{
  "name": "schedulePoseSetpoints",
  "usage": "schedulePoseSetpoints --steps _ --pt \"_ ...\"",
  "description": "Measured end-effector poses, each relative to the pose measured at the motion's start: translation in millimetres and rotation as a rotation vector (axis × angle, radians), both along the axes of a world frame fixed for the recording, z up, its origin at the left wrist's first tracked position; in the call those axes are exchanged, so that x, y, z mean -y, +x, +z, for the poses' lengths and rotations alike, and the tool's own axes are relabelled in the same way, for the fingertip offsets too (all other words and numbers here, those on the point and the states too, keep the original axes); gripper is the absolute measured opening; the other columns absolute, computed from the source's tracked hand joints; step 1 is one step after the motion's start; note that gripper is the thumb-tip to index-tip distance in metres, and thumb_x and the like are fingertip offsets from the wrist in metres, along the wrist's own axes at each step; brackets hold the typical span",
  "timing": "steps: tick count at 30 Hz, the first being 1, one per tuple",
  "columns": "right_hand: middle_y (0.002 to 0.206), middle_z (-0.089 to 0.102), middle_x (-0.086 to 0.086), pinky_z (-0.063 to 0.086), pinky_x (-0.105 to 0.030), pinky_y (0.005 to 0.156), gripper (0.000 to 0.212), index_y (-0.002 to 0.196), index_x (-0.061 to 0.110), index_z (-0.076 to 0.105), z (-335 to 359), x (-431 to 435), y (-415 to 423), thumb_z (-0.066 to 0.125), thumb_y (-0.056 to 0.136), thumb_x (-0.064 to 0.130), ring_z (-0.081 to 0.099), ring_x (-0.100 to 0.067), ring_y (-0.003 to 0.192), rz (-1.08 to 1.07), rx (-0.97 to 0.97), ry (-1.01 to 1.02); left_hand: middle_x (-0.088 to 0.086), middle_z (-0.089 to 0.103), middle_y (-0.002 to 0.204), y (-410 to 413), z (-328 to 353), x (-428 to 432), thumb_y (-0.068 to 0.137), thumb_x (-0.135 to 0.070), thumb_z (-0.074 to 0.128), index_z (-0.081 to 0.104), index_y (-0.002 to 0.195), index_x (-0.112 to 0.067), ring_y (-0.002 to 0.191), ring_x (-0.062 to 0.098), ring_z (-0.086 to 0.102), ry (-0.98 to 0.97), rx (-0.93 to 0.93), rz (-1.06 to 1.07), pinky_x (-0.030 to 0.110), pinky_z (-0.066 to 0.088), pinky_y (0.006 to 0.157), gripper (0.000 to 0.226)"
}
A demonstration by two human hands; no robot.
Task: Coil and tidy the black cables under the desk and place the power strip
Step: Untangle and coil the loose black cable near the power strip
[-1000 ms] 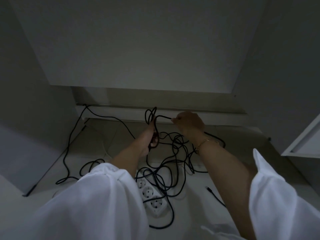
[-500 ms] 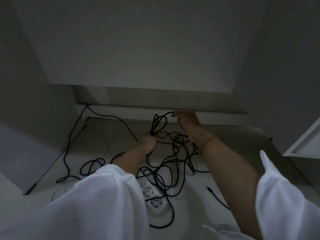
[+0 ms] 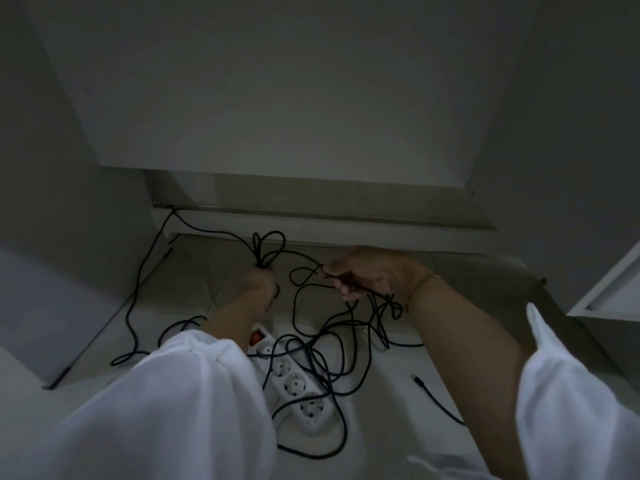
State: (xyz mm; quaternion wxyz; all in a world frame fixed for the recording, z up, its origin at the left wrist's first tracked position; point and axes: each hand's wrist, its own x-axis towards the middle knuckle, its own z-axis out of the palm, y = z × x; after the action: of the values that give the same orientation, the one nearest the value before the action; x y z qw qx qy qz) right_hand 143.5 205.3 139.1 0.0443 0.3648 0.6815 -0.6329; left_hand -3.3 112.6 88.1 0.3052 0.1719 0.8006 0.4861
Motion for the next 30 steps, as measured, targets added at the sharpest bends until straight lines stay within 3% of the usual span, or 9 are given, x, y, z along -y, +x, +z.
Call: schedulePoseSetpoints --steps 4,7,10,13,15,19,23,26,30 --pt "0.073 0.056 -0.004 0.047 -0.014 0.043 0.011 0.091 0.008 0.056 2 6 -10 0.048 0.097 0.011 0.05 -0.011 0.056 -0.16 -0.15 0.043 0.025 0.055 0.129 19 2 -10 0.094 -0.032 0.053 0.049 0.13 -0.002 0.102 0.029 0.06 0.018 0.0 -0.112 0.034 0.053 0.07 0.046" --pt "0.071 0.059 -0.004 0.046 -0.015 0.043 0.024 0.114 0.002 0.058 -4 9 -17 0.056 0.092 0.012 0.054 -0.01 0.051 -0.208 -0.178 0.156 0.013 0.061 0.078 27 6 -16 0.094 -0.033 0.051 0.055 0.116 -0.007 0.06 0.019 0.05 0.07 -0.022 -0.216 0.014 0.036 0.036 0.034" --pt "0.071 0.061 -0.005 0.048 -0.017 0.045 0.018 0.104 0.002 0.062 -5 8 -19 0.061 0.089 0.012 0.058 -0.012 0.052 -0.237 -0.171 0.183 0.0 0.04 0.059 30 10 -18 0.097 -0.032 0.044 0.05 0.098 -0.015 0.047 0.011 0.033 0.168 0.089 -0.188 0.014 0.025 0.035 0.017" --pt "0.062 0.06 -0.005 0.045 -0.014 0.04 0.008 0.083 0.005 0.059 -3 9 -17 0.059 0.09 0.008 0.058 -0.007 0.038 -0.181 -0.089 0.233 -0.002 0.036 0.054 28 14 -18 0.097 -0.044 0.041 0.047 0.085 -0.018 0.038 0.008 0.028 0.264 0.287 -0.123 0.016 0.021 0.037 0.03" --pt "0.065 0.06 -0.005 0.043 -0.013 0.039 0.005 0.091 0.002 0.061 -6 13 -14 0.058 0.09 0.007 0.057 -0.006 0.036 -0.124 -0.051 0.257 -0.003 0.036 0.048 30 18 -19 0.096 -0.051 0.039 0.045 0.078 -0.019 0.029 0.006 0.027 0.268 0.303 -0.153 0.014 0.019 0.036 0.037" --pt "0.085 0.064 -0.013 0.045 -0.013 0.047 0.023 0.108 -0.004 0.064 -12 13 -13 0.06 0.088 0.008 0.057 -0.012 0.053 -0.085 -0.073 0.368 0.001 0.039 0.056 35 21 -19 0.095 -0.049 0.043 0.048 0.08 -0.02 0.029 0.004 0.031 0.242 0.191 -0.204 0.014 0.022 0.036 0.033" --pt "0.108 0.068 -0.018 0.051 -0.024 0.071 0.025 0.107 -0.003 0.067 -12 8 -15 0.066 0.084 0.006 0.06 -0.015 0.057 -0.156 -0.227 0.348 -0.003 0.041 0.055 35 21 -17 0.095 -0.045 0.047 0.052 0.073 -0.024 0.038 0.006 0.032 0.293 0.204 -0.186 0.016 0.023 0.036 0.031" --pt "0.093 0.067 -0.008 0.051 -0.013 0.065 0.024 0.104 -0.004 0.068 -13 7 -12 0.068 0.082 0.006 0.061 -0.008 0.049 -0.118 -0.217 0.349 -0.003 0.042 0.057 33 19 -15 0.093 -0.042 0.051 0.058 0.083 -0.019 0.039 0.005 0.032 0.317 0.161 -0.206 0.015 0.024 0.036 0.027" --pt "0.075 0.063 -0.006 0.045 -0.015 0.054 0.011 0.088 0.003 0.068 -11 9 -14 0.071 0.079 0.008 0.057 -0.011 0.064 -0.192 -0.221 0.26 -0.001 0.053 0.069 35 24 -16 0.096 -0.031 0.05 0.057 0.096 -0.015 0.056 0.008 0.046 0.292 0.074 -0.207 0.012 0.036 0.037 0.017"
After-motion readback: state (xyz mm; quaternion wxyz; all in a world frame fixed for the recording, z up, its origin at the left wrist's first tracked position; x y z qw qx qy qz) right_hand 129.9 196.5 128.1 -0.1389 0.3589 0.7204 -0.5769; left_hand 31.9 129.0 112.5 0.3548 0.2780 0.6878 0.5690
